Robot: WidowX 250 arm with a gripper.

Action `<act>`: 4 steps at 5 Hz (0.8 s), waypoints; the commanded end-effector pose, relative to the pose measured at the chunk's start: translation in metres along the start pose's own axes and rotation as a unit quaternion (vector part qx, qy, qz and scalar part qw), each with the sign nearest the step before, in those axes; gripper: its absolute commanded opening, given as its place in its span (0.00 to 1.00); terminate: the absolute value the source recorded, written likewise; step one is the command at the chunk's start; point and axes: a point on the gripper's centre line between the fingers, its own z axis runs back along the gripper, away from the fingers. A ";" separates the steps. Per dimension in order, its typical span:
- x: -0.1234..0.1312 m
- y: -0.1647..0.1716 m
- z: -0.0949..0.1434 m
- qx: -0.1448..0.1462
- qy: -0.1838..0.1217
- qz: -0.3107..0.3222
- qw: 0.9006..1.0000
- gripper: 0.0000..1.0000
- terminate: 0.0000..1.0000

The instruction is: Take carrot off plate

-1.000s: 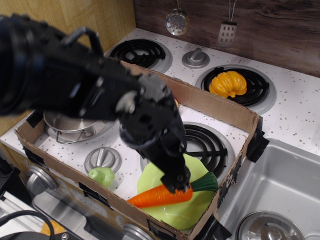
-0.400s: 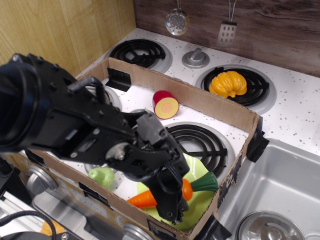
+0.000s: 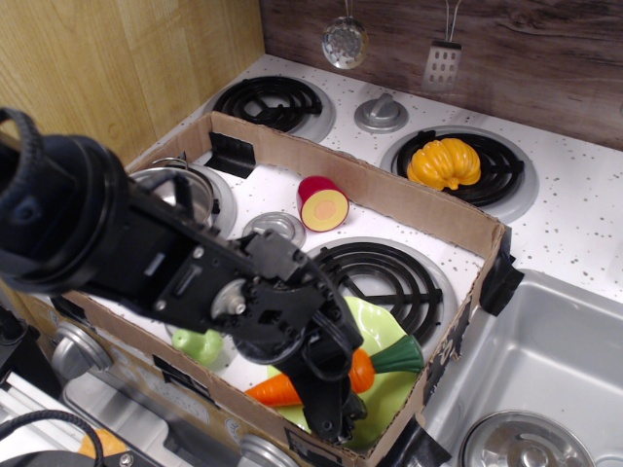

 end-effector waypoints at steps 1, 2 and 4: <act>-0.002 0.004 -0.001 0.017 0.002 -0.006 1.000 0.00 0.00; 0.003 0.004 0.002 0.012 0.012 0.002 1.000 0.00 0.00; 0.032 0.023 0.030 -0.024 0.055 0.022 0.998 0.00 0.00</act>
